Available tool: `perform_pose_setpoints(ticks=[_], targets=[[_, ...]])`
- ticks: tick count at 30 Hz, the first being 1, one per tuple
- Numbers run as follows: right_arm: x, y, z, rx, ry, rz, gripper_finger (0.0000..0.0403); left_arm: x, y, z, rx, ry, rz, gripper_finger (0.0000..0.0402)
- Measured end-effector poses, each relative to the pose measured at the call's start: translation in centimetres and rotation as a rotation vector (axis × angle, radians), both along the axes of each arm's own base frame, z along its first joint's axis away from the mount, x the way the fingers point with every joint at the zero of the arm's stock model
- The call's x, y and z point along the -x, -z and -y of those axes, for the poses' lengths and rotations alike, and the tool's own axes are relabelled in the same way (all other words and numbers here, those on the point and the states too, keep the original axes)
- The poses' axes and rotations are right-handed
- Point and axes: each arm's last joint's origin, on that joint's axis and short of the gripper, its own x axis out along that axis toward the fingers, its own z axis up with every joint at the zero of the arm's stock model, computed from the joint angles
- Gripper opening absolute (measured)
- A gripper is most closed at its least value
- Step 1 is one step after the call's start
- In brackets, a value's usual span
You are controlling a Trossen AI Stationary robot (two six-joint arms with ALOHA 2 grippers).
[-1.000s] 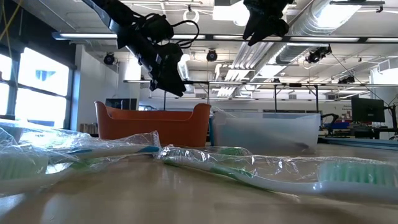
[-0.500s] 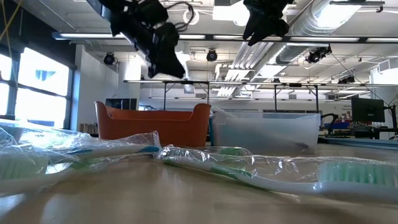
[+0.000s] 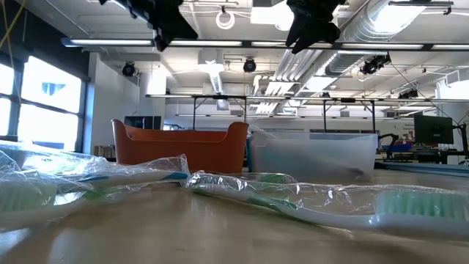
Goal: Pick & Place Toothbrushes
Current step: Put the green toothbrush into the right blue bin
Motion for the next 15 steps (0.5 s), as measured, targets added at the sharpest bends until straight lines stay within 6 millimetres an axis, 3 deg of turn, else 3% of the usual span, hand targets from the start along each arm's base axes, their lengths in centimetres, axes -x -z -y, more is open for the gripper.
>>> perform_pose_setpoints(ticks=[3,7,15], targets=[[-0.2,-0.1,-0.3,0.004,-0.014,0.009,0.0148,1.8,-0.6,0.8,-0.021,-0.005,0.048,0.0002],[-0.5,-0.1,-1.1,0.007,-0.041,0.015,0.0148,4.3,0.3,2.2,0.014,-0.025,0.102,0.0001],[-1.9,-0.9,-2.7,0.029,-0.094,0.129,0.0148,9.4,0.2,5.8,-0.02,-0.048,0.35,0.0001]])
